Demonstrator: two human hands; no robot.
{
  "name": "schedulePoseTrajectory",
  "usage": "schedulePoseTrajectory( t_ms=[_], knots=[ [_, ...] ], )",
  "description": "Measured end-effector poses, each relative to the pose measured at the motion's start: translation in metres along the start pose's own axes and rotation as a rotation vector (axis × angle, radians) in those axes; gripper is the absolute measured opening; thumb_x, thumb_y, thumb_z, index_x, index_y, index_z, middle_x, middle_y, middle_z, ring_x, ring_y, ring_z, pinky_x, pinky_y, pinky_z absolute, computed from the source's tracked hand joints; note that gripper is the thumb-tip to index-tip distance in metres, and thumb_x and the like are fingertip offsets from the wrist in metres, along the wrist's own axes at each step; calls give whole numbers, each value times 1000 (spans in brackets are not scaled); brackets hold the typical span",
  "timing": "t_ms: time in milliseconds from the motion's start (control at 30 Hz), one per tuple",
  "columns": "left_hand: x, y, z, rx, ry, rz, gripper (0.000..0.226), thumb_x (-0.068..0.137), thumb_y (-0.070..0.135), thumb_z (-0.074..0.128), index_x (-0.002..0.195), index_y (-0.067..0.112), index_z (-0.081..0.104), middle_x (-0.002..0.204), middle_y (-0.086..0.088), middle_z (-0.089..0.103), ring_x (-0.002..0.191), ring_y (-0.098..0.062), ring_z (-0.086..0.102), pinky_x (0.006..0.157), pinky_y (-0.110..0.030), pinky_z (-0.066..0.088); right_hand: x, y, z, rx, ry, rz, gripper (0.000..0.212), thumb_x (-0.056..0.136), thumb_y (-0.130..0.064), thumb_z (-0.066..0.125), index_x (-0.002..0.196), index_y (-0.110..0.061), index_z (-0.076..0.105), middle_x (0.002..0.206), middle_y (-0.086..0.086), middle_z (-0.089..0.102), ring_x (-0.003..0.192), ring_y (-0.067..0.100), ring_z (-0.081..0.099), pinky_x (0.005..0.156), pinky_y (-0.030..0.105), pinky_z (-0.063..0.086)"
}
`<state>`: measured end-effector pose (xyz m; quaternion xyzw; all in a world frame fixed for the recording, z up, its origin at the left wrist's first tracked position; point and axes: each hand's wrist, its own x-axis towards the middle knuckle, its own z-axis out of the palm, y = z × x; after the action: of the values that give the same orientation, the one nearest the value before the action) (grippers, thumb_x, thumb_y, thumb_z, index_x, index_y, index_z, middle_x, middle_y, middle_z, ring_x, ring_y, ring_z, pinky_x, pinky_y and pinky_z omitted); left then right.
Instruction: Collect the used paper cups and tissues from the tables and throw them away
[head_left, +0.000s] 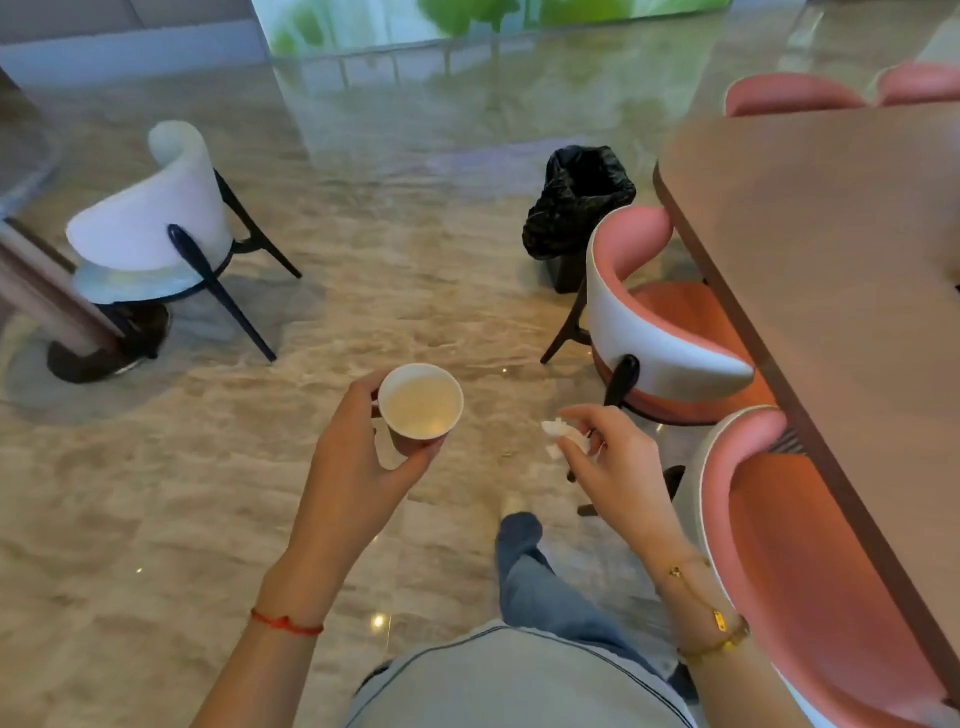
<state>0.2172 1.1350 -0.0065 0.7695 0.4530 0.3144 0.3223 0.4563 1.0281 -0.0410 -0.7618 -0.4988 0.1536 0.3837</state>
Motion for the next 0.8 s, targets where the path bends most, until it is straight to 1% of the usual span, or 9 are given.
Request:
schedulePoseTrajectory(
  t_ms=[67, 133, 267, 400, 500, 567, 633, 733, 800],
  knots=[
    [44, -11, 15, -2, -5, -6, 68, 72, 46, 81, 126, 42, 40, 121, 24, 51, 109, 9, 49, 83, -17, 46, 43, 11, 9, 1, 0, 8, 24, 86, -17, 68, 109, -22, 64, 84, -15, 55, 79, 2, 53, 69, 6, 40],
    [91, -19, 29, -7, -10, -13, 70, 71, 46, 81, 128, 38, 42, 122, 21, 52, 108, 8, 50, 83, -17, 46, 88, 22, 16, 2, -3, 17, 24, 86, -18, 68, 110, -21, 64, 85, -15, 55, 80, 0, 53, 70, 6, 41],
    [198, -23, 53, -8, -24, 9, 70, 72, 44, 81, 129, 37, 41, 122, 22, 51, 107, 7, 51, 83, -16, 46, 193, 39, 15, 8, 2, 29, 23, 87, -18, 69, 110, -20, 65, 95, -9, 63, 84, -1, 54, 71, 5, 40],
    [311, -18, 73, -8, -16, 34, 68, 72, 46, 81, 127, 41, 40, 122, 25, 50, 110, 5, 51, 82, -14, 45, 309, 48, 7, 4, 2, 15, 24, 88, -18, 68, 112, -18, 66, 93, -5, 62, 80, 2, 54, 70, 7, 39],
    [383, -20, 87, -2, -1, 36, 68, 73, 47, 80, 127, 41, 40, 122, 25, 49, 109, 5, 50, 84, -14, 45, 390, 52, 5, -19, 15, -1, 25, 87, -16, 68, 112, -17, 66, 90, -4, 62, 77, 6, 55, 69, 12, 41],
    [422, -24, 95, -4, 0, 19, 68, 73, 48, 80, 128, 39, 40, 122, 25, 49, 108, 7, 51, 82, -12, 45, 434, 54, 7, -14, 4, -11, 25, 87, -14, 67, 112, -17, 66, 90, -6, 59, 78, 3, 54, 69, 9, 40],
    [459, -30, 105, -9, -5, 16, 68, 73, 49, 79, 127, 40, 39, 119, 28, 48, 108, 9, 50, 80, -11, 45, 474, 60, 9, -13, 10, -21, 24, 87, -13, 66, 111, -17, 65, 91, -7, 59, 80, 1, 53, 69, 7, 39],
    [515, -40, 121, -21, -25, 4, 69, 71, 49, 80, 127, 43, 38, 117, 35, 46, 108, 14, 48, 77, -8, 43, 526, 77, 17, -3, 31, 4, 23, 87, -14, 67, 109, -19, 65, 88, -9, 58, 76, 4, 52, 69, 14, 42],
    [559, -50, 133, -29, -40, 10, 70, 71, 48, 80, 126, 43, 38, 118, 34, 46, 108, 13, 48, 78, -9, 43, 564, 89, 27, -2, 39, 41, 23, 87, -16, 67, 109, -20, 64, 87, -9, 56, 75, 4, 52, 69, 20, 43]
  ],
)
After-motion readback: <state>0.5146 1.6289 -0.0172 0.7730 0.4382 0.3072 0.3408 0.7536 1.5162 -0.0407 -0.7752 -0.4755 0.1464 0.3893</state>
